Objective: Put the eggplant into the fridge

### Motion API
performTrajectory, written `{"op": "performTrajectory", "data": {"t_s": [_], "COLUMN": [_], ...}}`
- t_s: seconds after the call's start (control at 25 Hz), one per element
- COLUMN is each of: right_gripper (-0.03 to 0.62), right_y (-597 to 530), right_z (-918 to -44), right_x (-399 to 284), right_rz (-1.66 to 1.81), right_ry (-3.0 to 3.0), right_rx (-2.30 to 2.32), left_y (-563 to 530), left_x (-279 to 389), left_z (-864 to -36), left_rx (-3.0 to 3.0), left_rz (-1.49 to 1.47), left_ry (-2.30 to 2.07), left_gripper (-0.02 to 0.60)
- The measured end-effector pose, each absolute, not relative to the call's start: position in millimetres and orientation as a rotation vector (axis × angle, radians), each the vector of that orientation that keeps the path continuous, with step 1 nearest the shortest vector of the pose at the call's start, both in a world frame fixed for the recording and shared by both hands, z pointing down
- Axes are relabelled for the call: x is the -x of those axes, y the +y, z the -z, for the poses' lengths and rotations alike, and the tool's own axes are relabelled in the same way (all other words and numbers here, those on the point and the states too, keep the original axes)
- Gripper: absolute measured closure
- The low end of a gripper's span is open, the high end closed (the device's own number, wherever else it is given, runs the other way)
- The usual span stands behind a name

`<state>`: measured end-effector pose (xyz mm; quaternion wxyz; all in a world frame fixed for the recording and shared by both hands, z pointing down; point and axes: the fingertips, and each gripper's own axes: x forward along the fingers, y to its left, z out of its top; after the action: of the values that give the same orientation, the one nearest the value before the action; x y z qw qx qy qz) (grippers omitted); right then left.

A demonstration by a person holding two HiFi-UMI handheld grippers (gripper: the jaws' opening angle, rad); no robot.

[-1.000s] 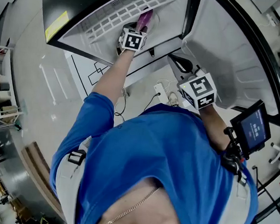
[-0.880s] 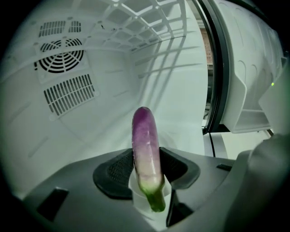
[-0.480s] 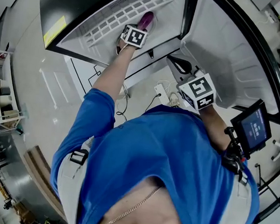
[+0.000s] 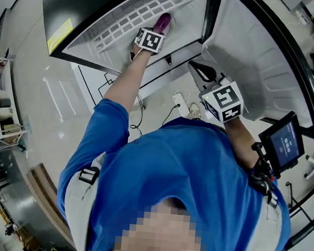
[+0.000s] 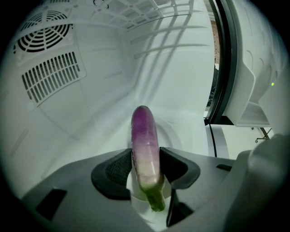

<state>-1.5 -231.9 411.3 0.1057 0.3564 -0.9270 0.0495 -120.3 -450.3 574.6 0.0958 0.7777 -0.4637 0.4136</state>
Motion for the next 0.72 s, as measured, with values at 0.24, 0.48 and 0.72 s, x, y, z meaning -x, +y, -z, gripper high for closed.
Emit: {"op": "performTrajectory", "data": {"t_s": [0.24,0.48,0.72], "right_gripper": [0.594,0.594,0.594], "right_y": [-234.7,-236.5,-236.9], "right_z": [-410.4,-408.3,-406.6], "right_x": [-1.0,-1.7,-1.6], "right_rz": [-0.142,-0.137,-0.130], "right_ry": [-2.729,-2.731,-2.738], "right_rx": [-1.061,-1.065,-1.063], "left_y": [-450.6,-449.7,-448.8], "left_x": [122.5,119.5,120.2], "left_z": [-566.7,-565.0,-556.3], "left_rx": [-2.317,-2.343,-2.376], "left_rz": [-1.204,-1.160,-1.114], "left_ry": [-1.409,-1.390,-1.423], "left_gripper": [0.390,0.390,0.360]}}
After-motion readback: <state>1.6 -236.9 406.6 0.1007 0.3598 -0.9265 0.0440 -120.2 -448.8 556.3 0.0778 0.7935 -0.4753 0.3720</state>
